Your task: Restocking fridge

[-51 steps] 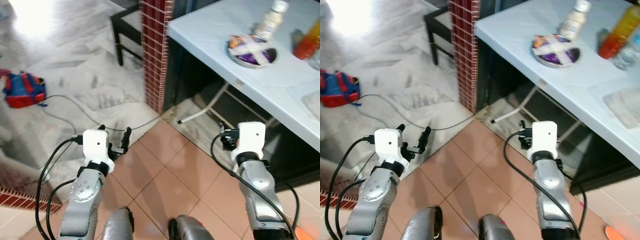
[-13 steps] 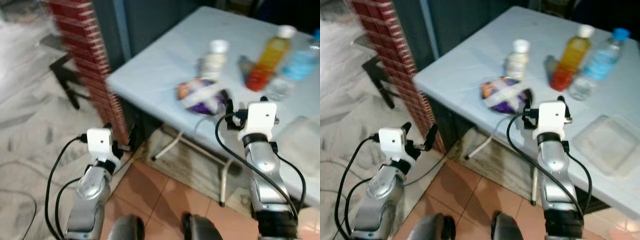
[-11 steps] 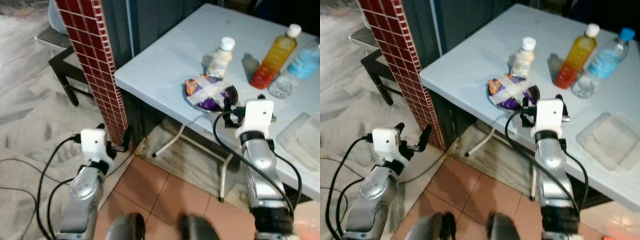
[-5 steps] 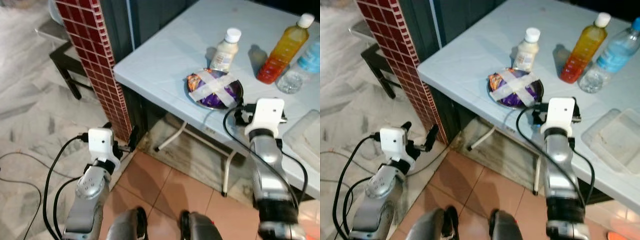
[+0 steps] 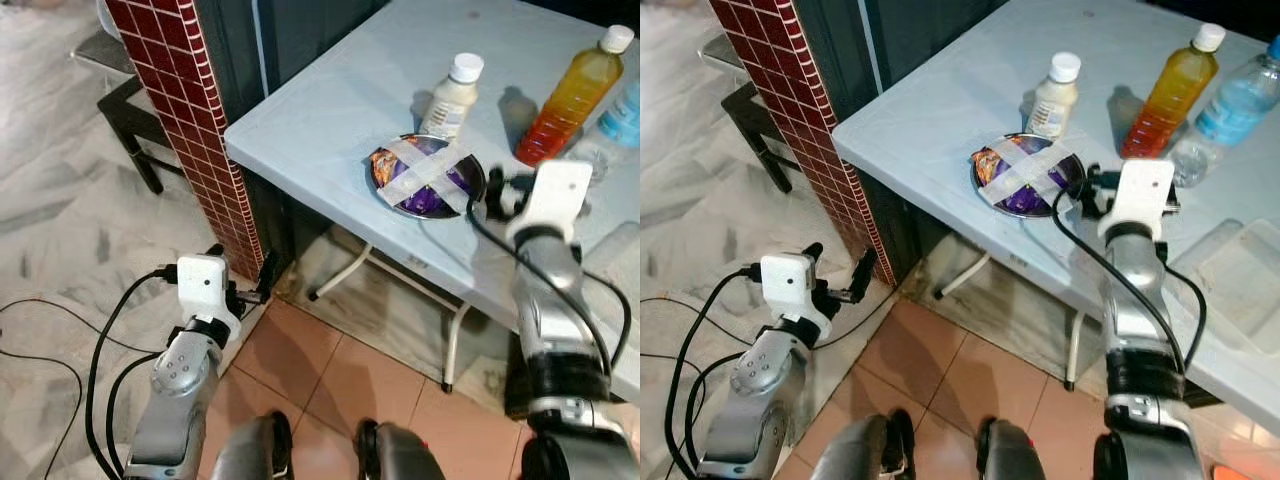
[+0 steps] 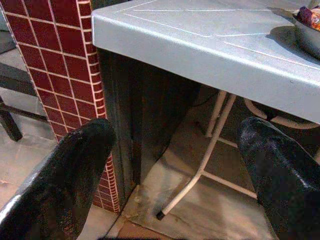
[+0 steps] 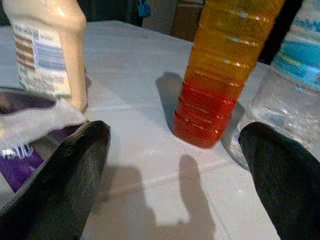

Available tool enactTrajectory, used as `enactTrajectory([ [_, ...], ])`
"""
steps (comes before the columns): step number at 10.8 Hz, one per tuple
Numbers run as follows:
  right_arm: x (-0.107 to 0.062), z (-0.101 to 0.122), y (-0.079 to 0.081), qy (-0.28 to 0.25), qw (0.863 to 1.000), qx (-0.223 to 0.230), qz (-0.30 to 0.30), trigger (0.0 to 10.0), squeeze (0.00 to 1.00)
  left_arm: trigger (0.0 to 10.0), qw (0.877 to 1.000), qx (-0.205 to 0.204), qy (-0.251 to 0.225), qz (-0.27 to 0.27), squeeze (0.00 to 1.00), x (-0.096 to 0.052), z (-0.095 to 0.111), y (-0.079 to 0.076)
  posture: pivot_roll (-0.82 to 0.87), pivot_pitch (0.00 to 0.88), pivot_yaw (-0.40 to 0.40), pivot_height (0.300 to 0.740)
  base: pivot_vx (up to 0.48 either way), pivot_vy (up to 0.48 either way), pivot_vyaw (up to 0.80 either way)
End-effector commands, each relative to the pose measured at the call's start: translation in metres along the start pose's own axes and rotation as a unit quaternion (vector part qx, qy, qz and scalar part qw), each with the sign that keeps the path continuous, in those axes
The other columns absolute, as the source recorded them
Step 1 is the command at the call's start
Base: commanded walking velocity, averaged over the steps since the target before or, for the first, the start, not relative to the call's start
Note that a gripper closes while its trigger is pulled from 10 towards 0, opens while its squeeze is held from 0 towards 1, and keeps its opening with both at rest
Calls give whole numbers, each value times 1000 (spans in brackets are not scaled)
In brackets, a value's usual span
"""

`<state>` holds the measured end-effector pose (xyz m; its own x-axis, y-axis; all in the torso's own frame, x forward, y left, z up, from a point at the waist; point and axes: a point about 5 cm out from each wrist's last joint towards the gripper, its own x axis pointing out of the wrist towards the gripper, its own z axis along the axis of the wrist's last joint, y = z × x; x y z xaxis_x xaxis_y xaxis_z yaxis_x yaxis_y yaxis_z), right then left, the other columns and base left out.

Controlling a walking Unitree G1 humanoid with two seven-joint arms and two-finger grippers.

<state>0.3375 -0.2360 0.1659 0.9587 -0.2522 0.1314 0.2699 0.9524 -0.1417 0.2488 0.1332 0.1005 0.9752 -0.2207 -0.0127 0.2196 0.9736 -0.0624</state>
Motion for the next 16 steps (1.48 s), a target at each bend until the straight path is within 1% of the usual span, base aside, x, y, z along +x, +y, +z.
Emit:
enactTrajectory([
  [1,2,-1,-3,0,1000,7,1,10000,0,10000,1000,7,0,5,0,-2,2,2,32,168,36,740,0,0,0],
  [3,7,-1,0,0,999,30,31,10000,0,10000,1000,11,2,-1,0,-2,2,1,29,168,38,740,0,0,0],
  [5,8,-11,9,35,997,36,66,10000,0,10000,1000,15,2,-5,0,0,2,-1,31,166,36,740,0,0,0],
  [6,8,-17,11,51,996,29,74,10000,0,10000,1000,15,2,-6,0,0,2,-2,31,163,35,740,0,0,0],
  [7,6,-33,11,95,992,18,75,10000,0,10000,1000,15,4,-10,0,-2,1,-5,35,157,34,740,0,0,0],
  [8,5,-39,11,114,990,35,76,10000,0,10000,1000,16,5,-10,0,-1,1,-5,38,153,35,740,0,0,0],
  [9,4,-43,12,129,987,63,76,7804,0,10000,1000,15,2,-12,0,1,4,-5,40,152,36,740,0,0,0],
  [10,3,-47,13,142,983,93,69,3843,0,10000,1000,16,0,-14,0,1,6,-6,41,153,37,740,0,0,0],
  [11,0,-48,17,151,979,121,71,784,0,10000,1000,17,1,-14,0,1,5,-5,37,155,40,740,0,0,0],
  [12,-5,-50,24,161,972,153,74,1059,0,10000,1000,18,3,-16,0,1,4,-6,36,155,41,740,0,0,0],
  [13,-7,-50,28,163,971,161,75,1176,0,10000,1000,18,4,-17,0,1,4,-6,35,154,42,740,0,0,0],
  [14,-8,-47,33,160,967,184,76,1176,0,10000,1000,20,3,-18,0,3,5,-6,34,154,42,740,0,0,0],
  [15,-8,-45,37,170,959,217,67,0,0,10000,1000,23,3,-15,0,3,5,-5,35,152,39,740,0,0,0],
  [16,-9,-44,39,174,956,229,67,0,0,10000,1000,23,3,-14,0,2,4,-4,36,152,37,740,0,0,0],
])
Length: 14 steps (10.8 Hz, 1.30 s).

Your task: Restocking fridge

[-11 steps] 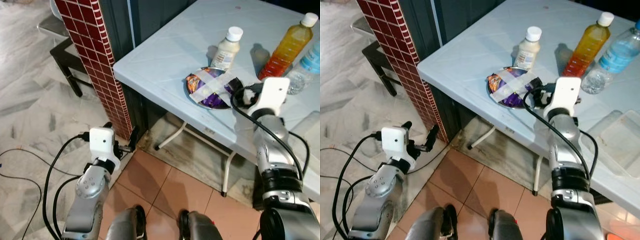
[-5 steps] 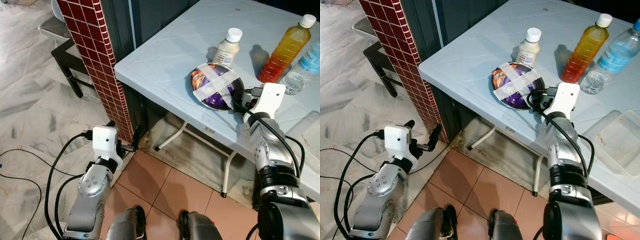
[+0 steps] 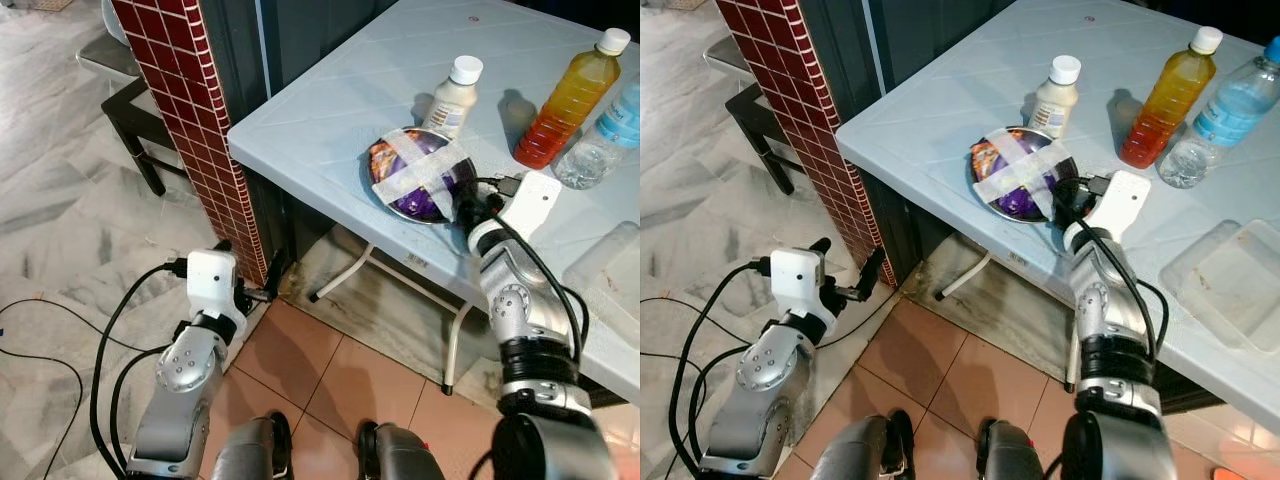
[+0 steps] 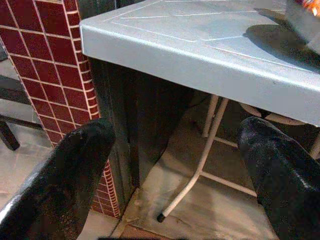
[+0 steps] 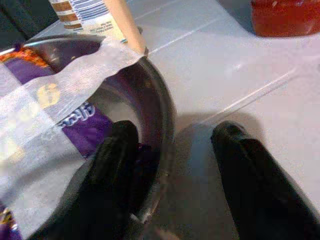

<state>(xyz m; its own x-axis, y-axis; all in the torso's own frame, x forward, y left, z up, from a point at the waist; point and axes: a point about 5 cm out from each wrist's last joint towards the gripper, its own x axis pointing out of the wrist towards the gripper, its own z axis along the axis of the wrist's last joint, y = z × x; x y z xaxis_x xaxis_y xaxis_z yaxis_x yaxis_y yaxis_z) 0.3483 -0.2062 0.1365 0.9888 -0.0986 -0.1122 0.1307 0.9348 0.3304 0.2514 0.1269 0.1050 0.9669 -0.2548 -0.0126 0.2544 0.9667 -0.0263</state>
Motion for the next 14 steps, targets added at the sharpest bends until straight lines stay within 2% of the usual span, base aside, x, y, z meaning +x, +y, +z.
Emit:
enactTrajectory([
  [1,-4,-19,-1,48,999,15,-12,0,0,10000,1000,4,2,6,0,-2,0,2,35,154,33,740,0,0,0],
  [2,-5,-17,2,45,999,22,-12,39,0,10000,1000,3,2,6,0,-2,0,1,34,154,32,740,0,0,0],
  [3,-7,-12,6,40,998,36,-16,3137,0,10000,1000,3,2,6,0,-2,0,1,31,154,31,740,0,0,0],
  [4,-8,-9,9,32,999,40,-19,10000,0,10000,1000,3,2,5,0,-2,0,1,29,154,31,740,0,0,0],
  [5,-12,-4,14,25,998,50,-16,10000,0,10000,1000,4,1,6,0,-1,0,2,27,153,31,740,0,0,0],
  [6,-14,-3,16,19,998,52,-13,10000,1000,10000,1000,4,0,7,0,-1,0,2,26,153,30,740,0,0,0],
  [9,-20,5,18,-8,1000,-7,-14,10000,1000,10000,1000,3,-1,6,0,-1,0,1,20,156,26,740,0,0,0],
  [12,-13,17,11,-14,1000,-6,-15,10000,1000,10000,1000,3,-1,5,0,-1,0,1,23,157,28,740,0,0,0],
  [14,-11,21,15,-21,1000,-2,12,10000,1000,10000,1000,3,-1,4,0,-2,0,1,26,158,29,740,0,0,0],
])
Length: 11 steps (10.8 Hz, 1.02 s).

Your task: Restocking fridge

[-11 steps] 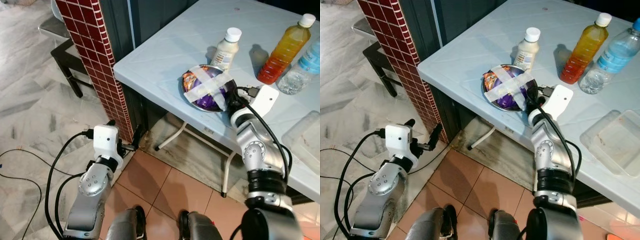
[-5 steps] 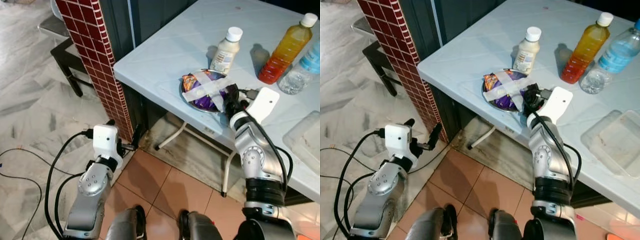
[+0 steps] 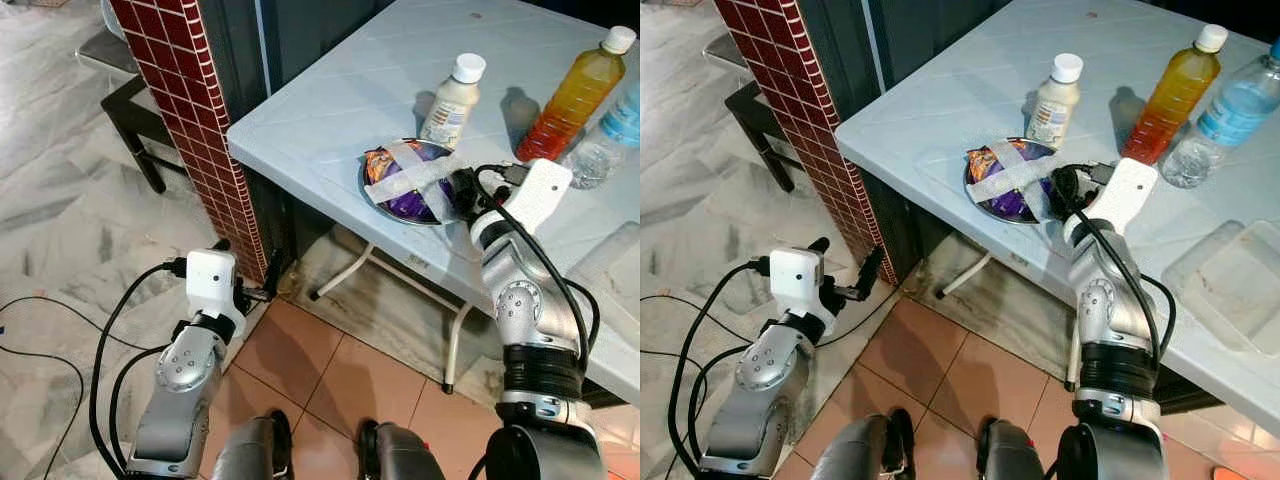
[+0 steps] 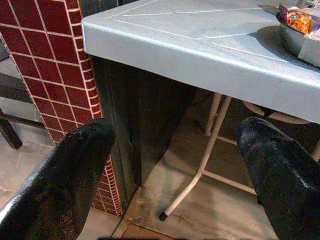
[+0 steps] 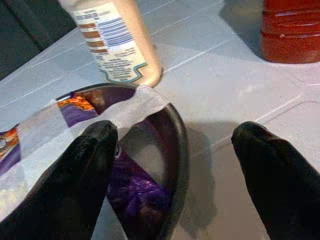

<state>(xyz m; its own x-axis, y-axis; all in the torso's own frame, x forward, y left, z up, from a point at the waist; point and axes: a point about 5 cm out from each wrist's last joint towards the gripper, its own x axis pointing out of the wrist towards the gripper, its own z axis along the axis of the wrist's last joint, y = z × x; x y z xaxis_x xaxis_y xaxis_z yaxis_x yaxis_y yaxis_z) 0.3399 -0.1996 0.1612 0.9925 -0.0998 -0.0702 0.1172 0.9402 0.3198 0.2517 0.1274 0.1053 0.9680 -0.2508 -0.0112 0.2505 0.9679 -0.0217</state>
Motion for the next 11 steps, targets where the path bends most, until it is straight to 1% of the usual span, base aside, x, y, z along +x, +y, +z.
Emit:
enactTrajectory([
  [1,2,2,0,1,1000,2,3,10000,1000,10000,1000,1,1,1,0,-2,0,0,25,159,30,740,0,0,0],
  [3,6,-3,-8,21,1000,-1,0,10000,1000,10000,1000,2,2,0,0,-1,0,0,26,159,31,740,0,0,0],
  [5,12,-8,-20,43,999,-19,-3,10000,1000,10000,1000,3,4,-2,0,-1,-1,0,32,159,34,740,0,0,0],
  [6,14,-10,-23,51,998,-24,-5,2039,702,10000,1000,4,4,-2,0,-2,-1,0,32,158,34,740,0,0,0],
  [7,15,-10,-24,52,998,-25,-4,0,0,10000,1000,4,4,-1,0,-2,-1,0,32,158,34,740,0,0,0],
  [10,21,-16,-30,73,997,-10,-10,0,0,10000,1000,4,5,-3,0,-2,-1,0,35,160,34,740,0,0,0],
  [11,21,-19,-31,83,996,11,-15,0,0,10000,1000,4,5,-2,0,-3,-1,0,36,160,32,740,0,0,0],
])
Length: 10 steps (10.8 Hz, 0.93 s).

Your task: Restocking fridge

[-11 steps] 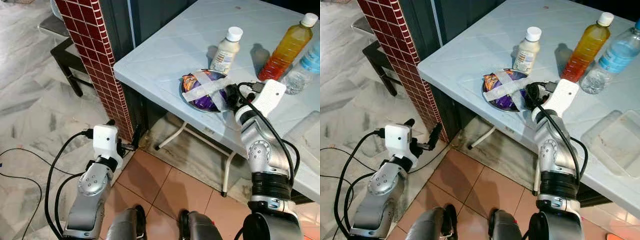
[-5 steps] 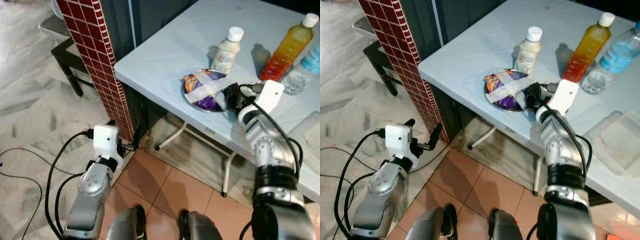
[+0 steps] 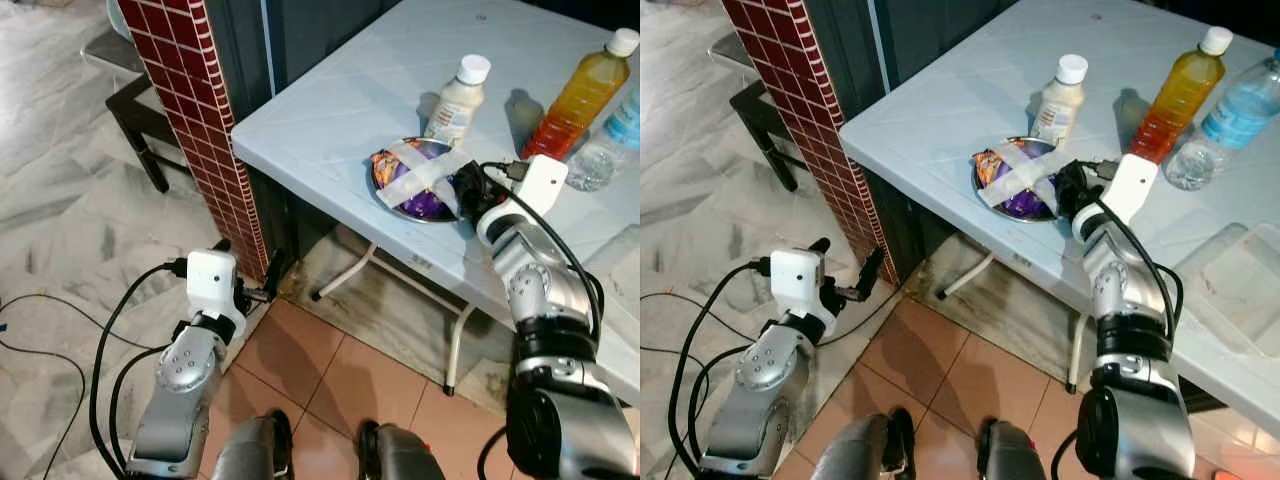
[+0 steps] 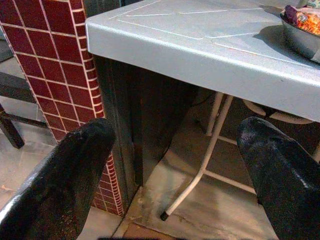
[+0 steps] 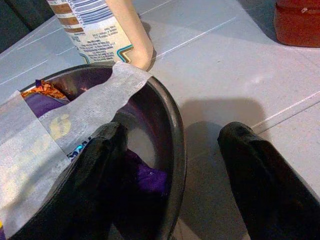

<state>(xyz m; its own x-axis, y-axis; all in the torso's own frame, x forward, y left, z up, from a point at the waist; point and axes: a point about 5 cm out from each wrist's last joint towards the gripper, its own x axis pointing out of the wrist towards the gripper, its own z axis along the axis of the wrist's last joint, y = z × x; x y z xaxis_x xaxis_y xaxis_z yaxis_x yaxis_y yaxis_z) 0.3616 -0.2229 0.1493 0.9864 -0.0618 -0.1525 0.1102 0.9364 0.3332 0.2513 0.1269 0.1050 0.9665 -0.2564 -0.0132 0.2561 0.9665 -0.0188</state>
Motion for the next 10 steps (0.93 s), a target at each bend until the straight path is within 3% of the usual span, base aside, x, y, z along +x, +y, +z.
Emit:
enactTrajectory([
  [1,-2,-22,-10,51,998,28,-29,0,0,10000,1000,3,4,1,0,-2,-1,0,36,160,31,740,0,0,0],
  [6,-4,-40,1,82,987,128,-55,0,0,10000,1000,2,1,0,0,-1,0,0,32,160,27,740,0,0,0],
  [10,-5,-45,-1,96,980,160,-75,0,0,10000,1000,5,0,1,0,-2,0,1,37,153,26,740,0,0,0],
])
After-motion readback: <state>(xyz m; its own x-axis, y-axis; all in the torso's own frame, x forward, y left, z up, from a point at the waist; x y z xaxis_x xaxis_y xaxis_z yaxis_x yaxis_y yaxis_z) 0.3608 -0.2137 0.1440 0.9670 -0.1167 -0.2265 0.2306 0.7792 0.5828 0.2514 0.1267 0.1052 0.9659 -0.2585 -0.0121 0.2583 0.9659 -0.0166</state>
